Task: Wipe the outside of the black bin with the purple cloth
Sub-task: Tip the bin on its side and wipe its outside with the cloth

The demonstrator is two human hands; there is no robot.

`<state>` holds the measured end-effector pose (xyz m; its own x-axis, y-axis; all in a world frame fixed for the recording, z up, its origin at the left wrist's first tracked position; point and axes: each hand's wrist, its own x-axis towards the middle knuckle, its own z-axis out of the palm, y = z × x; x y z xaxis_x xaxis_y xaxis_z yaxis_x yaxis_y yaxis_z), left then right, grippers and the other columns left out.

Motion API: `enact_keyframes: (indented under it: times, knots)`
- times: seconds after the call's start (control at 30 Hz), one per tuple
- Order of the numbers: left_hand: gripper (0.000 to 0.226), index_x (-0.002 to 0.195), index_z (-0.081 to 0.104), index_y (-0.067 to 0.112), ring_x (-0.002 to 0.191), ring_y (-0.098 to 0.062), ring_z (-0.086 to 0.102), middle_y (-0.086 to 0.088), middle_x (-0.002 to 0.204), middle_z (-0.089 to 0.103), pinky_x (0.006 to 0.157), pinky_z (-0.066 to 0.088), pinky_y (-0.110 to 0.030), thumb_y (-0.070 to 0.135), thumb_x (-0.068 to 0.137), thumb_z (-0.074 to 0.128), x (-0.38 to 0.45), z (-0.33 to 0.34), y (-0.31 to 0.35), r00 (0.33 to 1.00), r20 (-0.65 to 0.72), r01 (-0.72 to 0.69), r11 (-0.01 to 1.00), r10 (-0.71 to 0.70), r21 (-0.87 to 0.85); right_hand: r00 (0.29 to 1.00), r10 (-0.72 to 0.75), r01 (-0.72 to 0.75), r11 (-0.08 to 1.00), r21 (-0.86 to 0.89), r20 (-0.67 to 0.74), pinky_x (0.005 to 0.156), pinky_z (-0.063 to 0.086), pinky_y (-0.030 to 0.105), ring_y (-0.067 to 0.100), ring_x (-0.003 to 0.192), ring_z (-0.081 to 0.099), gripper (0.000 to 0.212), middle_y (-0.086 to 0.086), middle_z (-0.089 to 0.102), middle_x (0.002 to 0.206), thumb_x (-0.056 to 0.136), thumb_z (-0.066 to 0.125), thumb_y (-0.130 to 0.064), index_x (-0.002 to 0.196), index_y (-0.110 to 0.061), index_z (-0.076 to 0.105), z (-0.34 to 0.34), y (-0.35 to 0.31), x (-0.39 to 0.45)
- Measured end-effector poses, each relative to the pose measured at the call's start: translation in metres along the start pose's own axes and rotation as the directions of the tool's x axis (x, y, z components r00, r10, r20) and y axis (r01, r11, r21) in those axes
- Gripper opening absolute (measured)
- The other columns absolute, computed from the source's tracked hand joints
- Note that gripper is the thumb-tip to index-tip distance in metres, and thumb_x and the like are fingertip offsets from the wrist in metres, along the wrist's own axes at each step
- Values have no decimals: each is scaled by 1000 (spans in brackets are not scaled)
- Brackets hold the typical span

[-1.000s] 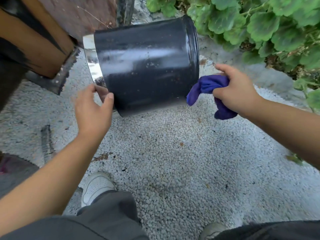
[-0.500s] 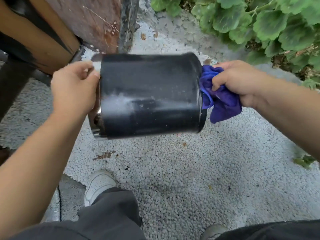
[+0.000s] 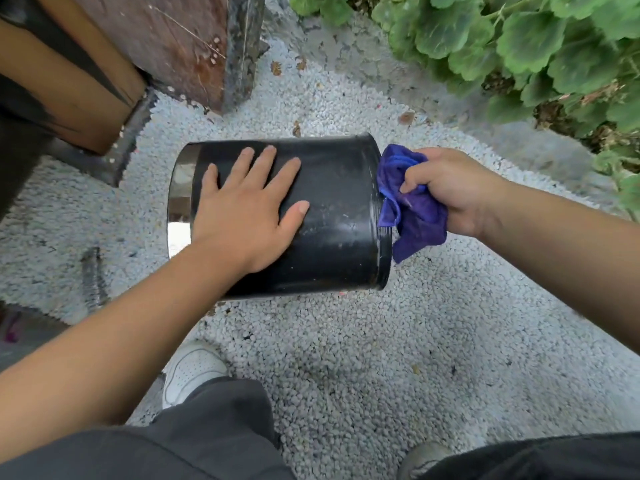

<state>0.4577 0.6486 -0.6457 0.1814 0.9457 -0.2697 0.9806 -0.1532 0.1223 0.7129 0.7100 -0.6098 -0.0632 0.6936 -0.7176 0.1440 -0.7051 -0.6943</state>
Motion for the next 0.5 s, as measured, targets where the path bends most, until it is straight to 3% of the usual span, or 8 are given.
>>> enact_keyframes:
  times: [0.07, 0.13, 0.2, 0.27, 0.33, 0.4, 0.5]
  knots:
    - [66, 151, 14, 38, 149, -26, 13, 0, 162, 17, 113, 17, -62, 67, 92, 8, 4, 0, -6, 1000, -18, 1, 1000, -1, -7, 991, -104, 99, 993, -66, -83, 54, 47, 26, 21, 54, 53, 21, 10, 51, 63, 60, 49, 10, 68, -6, 58, 0, -9, 0]
    - [65, 151, 15, 38, 149, -26, 15, 0, 162, 19, 112, 18, -62, 67, 92, 8, 6, 2, -6, 1000, -30, 2, 1000, -2, -8, 937, -298, 264, 946, -189, -183, 52, 45, 23, 15, 54, 55, 23, 4, 55, 64, 60, 53, 6, 77, -5, 62, -2, -24, 6]
    - [65, 150, 15, 39, 148, -26, 16, 0, 162, 19, 112, 18, -62, 67, 92, 8, 6, 3, -3, 999, -32, 4, 1000, -4, -1, 852, -490, 400, 836, -376, -183, 59, 46, 20, 7, 63, 58, 30, -7, 61, 73, 60, 57, -7, 85, -22, 64, 0, -40, 13]
    - [65, 150, 14, 39, 149, -25, 15, 0, 162, 18, 112, 18, -62, 67, 92, 8, 6, 2, -4, 1000, -25, 9, 1000, -9, 3, 835, -548, 445, 615, -651, 53, 63, 43, 16, -5, 72, 57, 35, -20, 60, 79, 63, 58, -19, 93, -36, 62, 13, -47, 14]
    - [65, 150, 15, 39, 148, -25, 15, 0, 162, 18, 112, 18, -62, 66, 92, 9, 8, 0, -5, 999, -31, 13, 1000, -13, 3, 854, -432, 467, 386, -796, 291, 70, 46, 23, 7, 86, 61, 31, -16, 64, 89, 73, 60, -20, 100, -33, 64, 30, -36, 15]
    - [65, 150, 15, 38, 148, -25, 15, 0, 162, 18, 112, 17, -63, 66, 91, 8, 10, 0, -5, 999, -37, 14, 1000, -14, 2, 827, -436, 505, 301, -809, 354, 85, 48, 33, 22, 99, 61, 34, -7, 68, 105, 78, 59, -15, 110, -23, 68, 39, -23, 13]
    - [67, 151, 13, 39, 149, -24, 14, 1, 162, 17, 112, 16, -63, 67, 91, 7, 12, 1, -6, 999, -37, 13, 1000, -14, -9, 779, -487, 565, 270, -780, 395, 101, 42, 34, 27, 114, 59, 43, 1, 68, 117, 76, 57, -14, 118, -16, 68, 32, -15, 4]
